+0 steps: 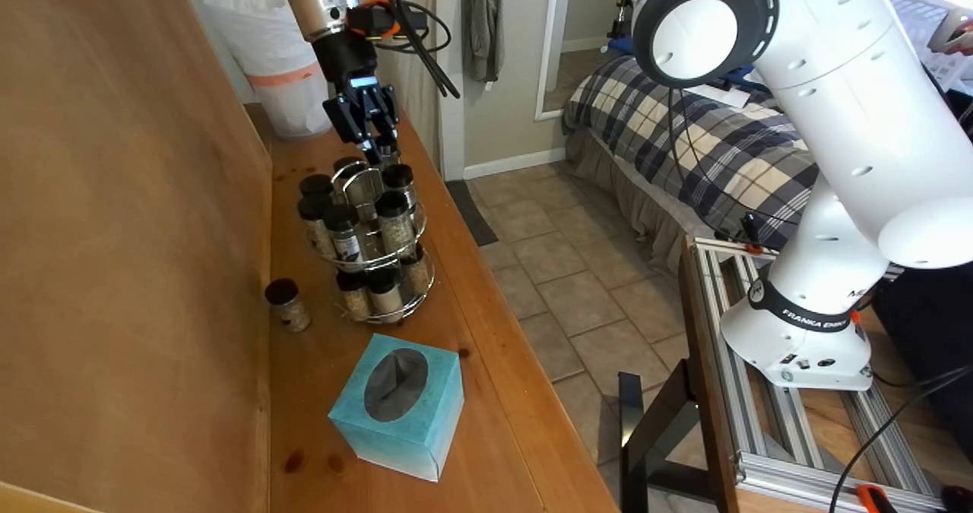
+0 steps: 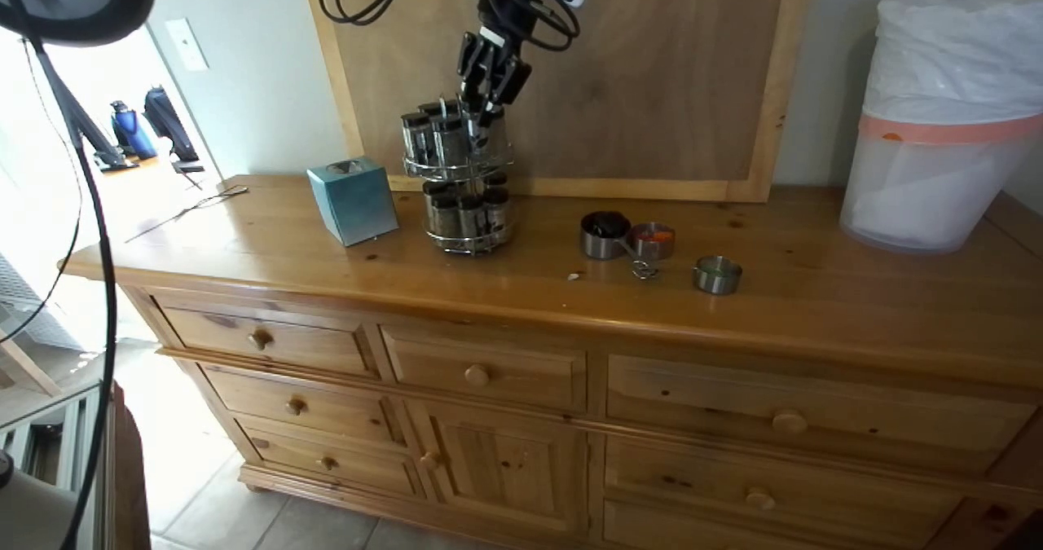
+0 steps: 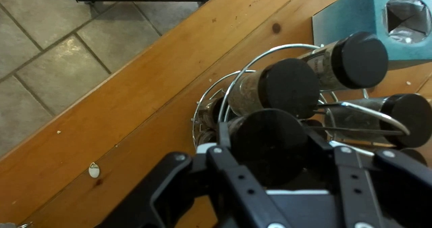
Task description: Pick up the container on the right and put it on the empty slot of the seasoning rack
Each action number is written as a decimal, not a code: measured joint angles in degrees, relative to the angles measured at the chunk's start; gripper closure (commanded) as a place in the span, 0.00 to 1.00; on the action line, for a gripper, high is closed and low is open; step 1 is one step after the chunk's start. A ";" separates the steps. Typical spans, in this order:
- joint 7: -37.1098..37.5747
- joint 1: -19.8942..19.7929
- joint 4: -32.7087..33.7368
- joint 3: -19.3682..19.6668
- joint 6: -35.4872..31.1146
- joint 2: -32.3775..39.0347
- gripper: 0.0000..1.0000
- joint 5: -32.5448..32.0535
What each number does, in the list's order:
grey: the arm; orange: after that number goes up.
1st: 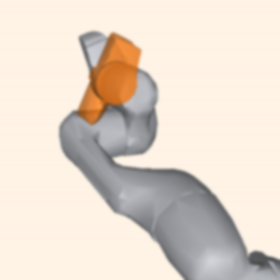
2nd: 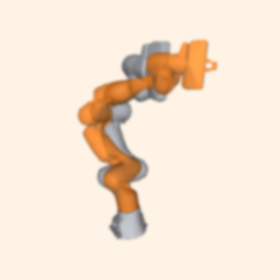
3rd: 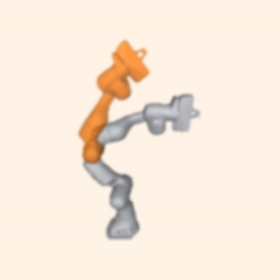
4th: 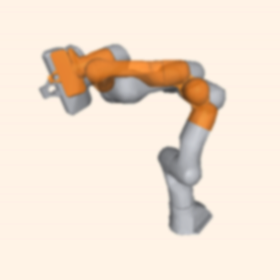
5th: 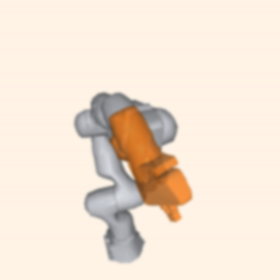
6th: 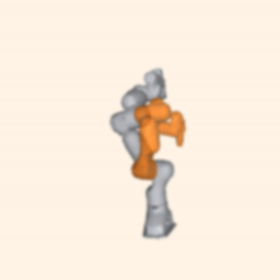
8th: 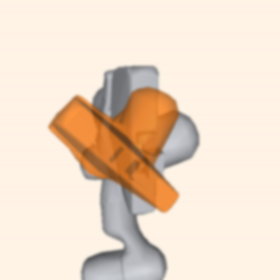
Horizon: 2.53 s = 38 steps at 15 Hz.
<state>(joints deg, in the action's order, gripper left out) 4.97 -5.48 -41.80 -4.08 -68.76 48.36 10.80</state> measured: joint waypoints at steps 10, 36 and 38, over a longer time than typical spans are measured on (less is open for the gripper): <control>-0.23 0.11 0.00 -0.20 0.22 1.08 0.74 -0.08; -1.34 4.80 0.92 0.11 -0.68 -2.18 0.00 -9.61; 1.15 5.20 0.73 0.26 -0.64 -3.66 0.00 -9.62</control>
<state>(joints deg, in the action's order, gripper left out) 6.12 -0.29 -41.07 -3.82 -69.41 44.70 1.18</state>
